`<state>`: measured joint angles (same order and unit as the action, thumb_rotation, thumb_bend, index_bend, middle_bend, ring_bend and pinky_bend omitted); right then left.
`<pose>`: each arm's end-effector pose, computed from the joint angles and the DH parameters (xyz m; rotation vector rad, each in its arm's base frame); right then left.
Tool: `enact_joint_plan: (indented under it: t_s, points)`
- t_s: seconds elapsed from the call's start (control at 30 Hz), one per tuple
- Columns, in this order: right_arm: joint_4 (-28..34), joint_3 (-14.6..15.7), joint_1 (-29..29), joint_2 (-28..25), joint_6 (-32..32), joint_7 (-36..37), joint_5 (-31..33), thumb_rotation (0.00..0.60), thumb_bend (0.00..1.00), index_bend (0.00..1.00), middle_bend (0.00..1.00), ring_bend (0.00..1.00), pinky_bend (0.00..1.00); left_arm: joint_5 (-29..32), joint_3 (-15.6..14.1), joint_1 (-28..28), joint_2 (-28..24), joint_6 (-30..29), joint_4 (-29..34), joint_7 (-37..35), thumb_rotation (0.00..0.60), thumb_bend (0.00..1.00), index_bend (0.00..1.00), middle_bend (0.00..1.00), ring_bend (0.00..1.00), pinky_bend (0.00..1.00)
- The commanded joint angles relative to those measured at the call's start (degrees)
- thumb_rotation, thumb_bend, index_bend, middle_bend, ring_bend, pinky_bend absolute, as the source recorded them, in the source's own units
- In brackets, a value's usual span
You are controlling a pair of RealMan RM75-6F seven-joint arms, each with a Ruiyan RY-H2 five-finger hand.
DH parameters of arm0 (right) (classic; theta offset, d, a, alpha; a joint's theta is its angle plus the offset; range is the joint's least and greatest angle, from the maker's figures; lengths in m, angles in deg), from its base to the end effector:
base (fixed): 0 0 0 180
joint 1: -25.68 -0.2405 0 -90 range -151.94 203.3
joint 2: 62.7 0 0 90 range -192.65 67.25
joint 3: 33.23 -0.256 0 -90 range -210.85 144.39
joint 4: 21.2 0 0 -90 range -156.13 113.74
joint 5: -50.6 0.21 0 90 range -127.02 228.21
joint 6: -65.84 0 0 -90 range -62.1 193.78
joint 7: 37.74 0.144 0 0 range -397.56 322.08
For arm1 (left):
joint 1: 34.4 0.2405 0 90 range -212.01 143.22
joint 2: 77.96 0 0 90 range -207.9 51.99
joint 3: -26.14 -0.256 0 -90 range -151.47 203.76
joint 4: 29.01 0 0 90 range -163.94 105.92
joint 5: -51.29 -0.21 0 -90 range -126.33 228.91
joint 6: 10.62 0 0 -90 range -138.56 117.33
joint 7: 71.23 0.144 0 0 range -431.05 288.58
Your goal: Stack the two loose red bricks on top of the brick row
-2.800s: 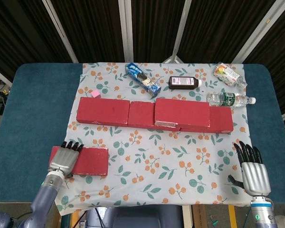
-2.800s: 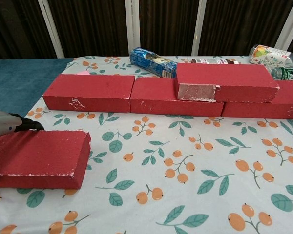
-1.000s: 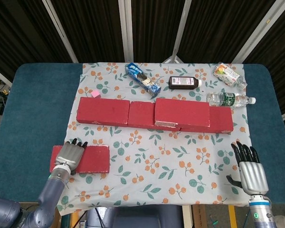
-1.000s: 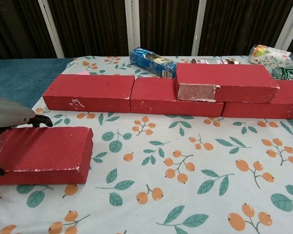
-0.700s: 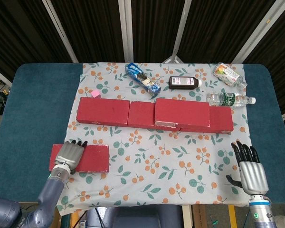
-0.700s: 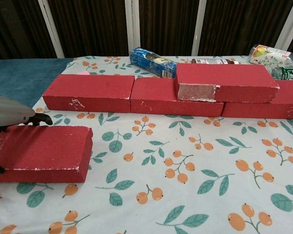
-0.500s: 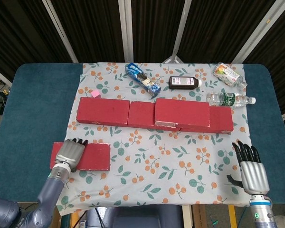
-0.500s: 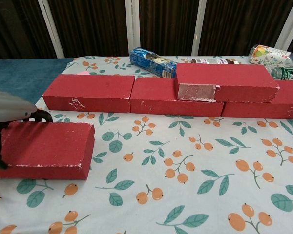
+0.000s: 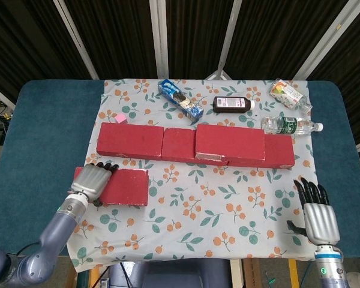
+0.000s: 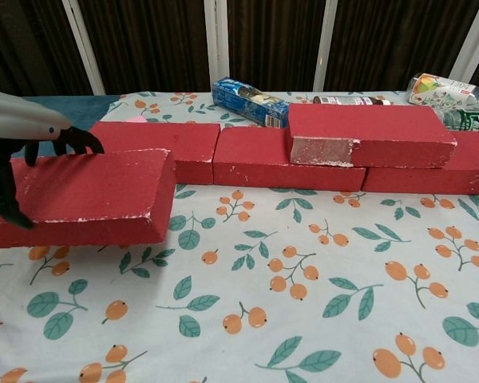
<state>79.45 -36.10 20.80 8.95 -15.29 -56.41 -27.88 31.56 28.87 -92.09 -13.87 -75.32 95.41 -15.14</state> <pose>-0.2860 -0.1759 0.1017 1.3898 -0.9921 0.7586 -0.1169 0.2931 0.0679 -1.9642 -0.8802 -0.3245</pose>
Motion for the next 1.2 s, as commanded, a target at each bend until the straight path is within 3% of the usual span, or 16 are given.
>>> enact_joint_plan:
  t_s: [0.03, 0.17, 0.33, 0.57, 0.9, 1.2]
  points:
    - [-0.27, -0.28, -0.09, 0.1, 0.32, -0.17, 0.84, 0.6, 0.2, 0.0, 0.0, 0.0, 0.0, 6.07, 3.3, -5.58, -4.71, 6.66, -2.78, -0.48, 0.6, 0.05, 0.18, 0.33, 0.2, 0.29]
    - [-0.85, -0.79, -0.35, 0.39, 0.97, -0.68, 2.47, 0.6, 0.2, 0.0, 0.0, 0.0, 0.0, 13.92, 5.14, -11.32, -4.1, 10.63, -7.87, 0.78, 0.6, 0.05, 0.2, 0.33, 0.2, 0.29]
    - [-2.03, -1.87, -0.82, 1.07, 1.99, -1.75, 5.66, 0.6, 0.2, 0.0, 0.0, 0.0, 0.0, 22.28, 5.29, -17.89, -1.1, 15.33, -17.59, 3.96, 0.6, 0.05, 0.2, 0.33, 0.2, 0.28]
    - [-3.19, -3.22, -1.33, 2.13, 2.24, -3.36, 9.09, 0.6, 0.2, 0.0, 0.0, 0.0, 0.0, 32.59, 3.51, -25.02, 3.24, 23.81, -31.02, 6.92, 0.6, 0.06, 0.22, 0.33, 0.2, 0.27]
    - [-4.02, -4.11, -1.52, 2.57, 2.17, -4.36, 12.1, 0.6, 0.2, 0.0, 0.0, 0.0, 0.0, 42.54, -1.11, -32.88, 11.17, 29.68, -47.51, 11.92, 0.6, 0.07, 0.23, 0.33, 0.2, 0.25]
    - [-4.84, -4.48, -1.96, 2.89, 2.71, -4.62, 13.71, 0.6, 0.2, 0.0, 0.0, 0.0, 0.0, 48.81, -3.58, -37.47, 17.14, 33.63, -56.59, 15.65, 0.6, 0.07, 0.22, 0.33, 0.2, 0.25]
